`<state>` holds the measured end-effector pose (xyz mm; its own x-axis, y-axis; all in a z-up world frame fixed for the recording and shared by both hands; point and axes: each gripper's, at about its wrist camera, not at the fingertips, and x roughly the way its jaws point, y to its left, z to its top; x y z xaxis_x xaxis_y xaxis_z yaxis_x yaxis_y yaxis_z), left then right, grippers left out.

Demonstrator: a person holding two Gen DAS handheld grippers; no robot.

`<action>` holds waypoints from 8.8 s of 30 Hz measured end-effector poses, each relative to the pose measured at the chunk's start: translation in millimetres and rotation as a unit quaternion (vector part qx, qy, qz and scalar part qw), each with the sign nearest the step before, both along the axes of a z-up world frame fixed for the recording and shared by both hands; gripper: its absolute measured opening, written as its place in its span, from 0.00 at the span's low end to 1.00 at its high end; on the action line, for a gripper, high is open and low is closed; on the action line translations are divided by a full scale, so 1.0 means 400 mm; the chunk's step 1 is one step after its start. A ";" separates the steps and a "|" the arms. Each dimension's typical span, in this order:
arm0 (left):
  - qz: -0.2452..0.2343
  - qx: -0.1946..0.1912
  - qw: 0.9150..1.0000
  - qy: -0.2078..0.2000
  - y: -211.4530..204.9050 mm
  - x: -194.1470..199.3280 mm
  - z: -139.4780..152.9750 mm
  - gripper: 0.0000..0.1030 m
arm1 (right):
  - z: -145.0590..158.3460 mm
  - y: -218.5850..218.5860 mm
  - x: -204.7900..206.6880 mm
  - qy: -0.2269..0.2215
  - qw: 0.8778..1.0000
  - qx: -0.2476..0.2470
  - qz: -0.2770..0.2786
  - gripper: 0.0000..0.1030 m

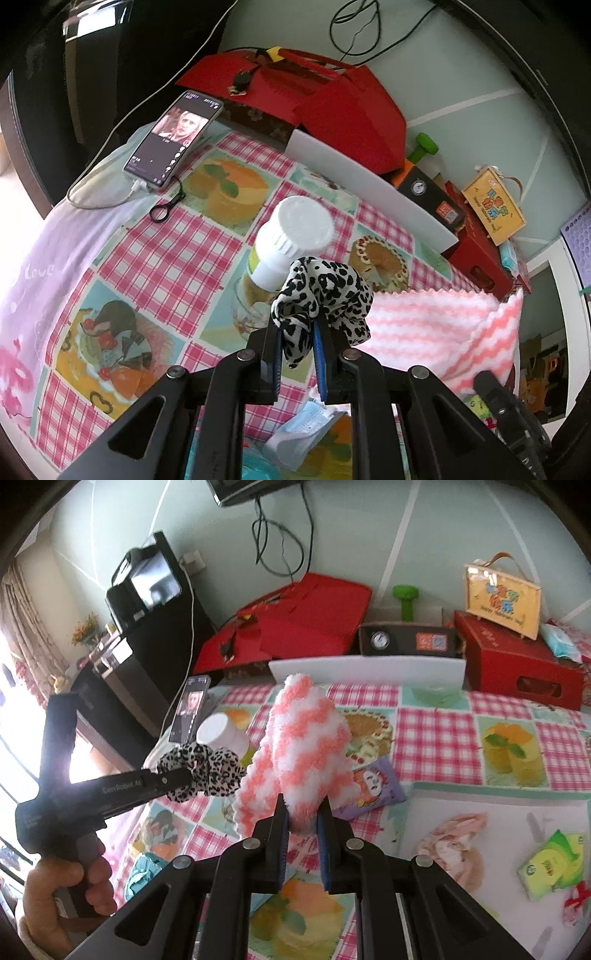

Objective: Organize soft objects
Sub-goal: 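Lift the scrunchie and zigzag towel and carry them toward the white tray, then lower the scrunchie into the tray and open the left gripper while the right gripper releases the zigzag towel, then move both grippers back from the tray toward the remaining items, then grasp the blue face mask with the left gripper, then grasp the purple baby wipes pack with the right gripper while the left gripper holds the mask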

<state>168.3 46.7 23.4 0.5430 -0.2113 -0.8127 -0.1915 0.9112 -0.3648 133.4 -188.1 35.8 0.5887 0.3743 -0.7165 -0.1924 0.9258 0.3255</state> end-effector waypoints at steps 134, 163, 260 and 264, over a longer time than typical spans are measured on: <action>-0.220 0.069 0.972 0.038 -0.526 -0.031 -0.059 0.82 | -0.127 -0.524 -0.072 0.178 0.938 -0.144 -0.260 0.81; -0.219 0.084 0.971 0.043 -0.517 -0.020 -0.073 0.94 | -0.105 -0.511 -0.069 0.168 0.937 -0.151 -0.266 1.00; -0.125 0.040 0.990 0.058 -0.178 0.063 -0.135 0.12 | -0.104 -0.039 0.159 0.136 0.986 -0.065 -0.064 0.91; -0.117 0.028 0.991 0.051 -0.164 0.061 -0.127 0.12 | -0.108 -0.023 0.200 0.158 0.985 -0.031 -0.064 0.86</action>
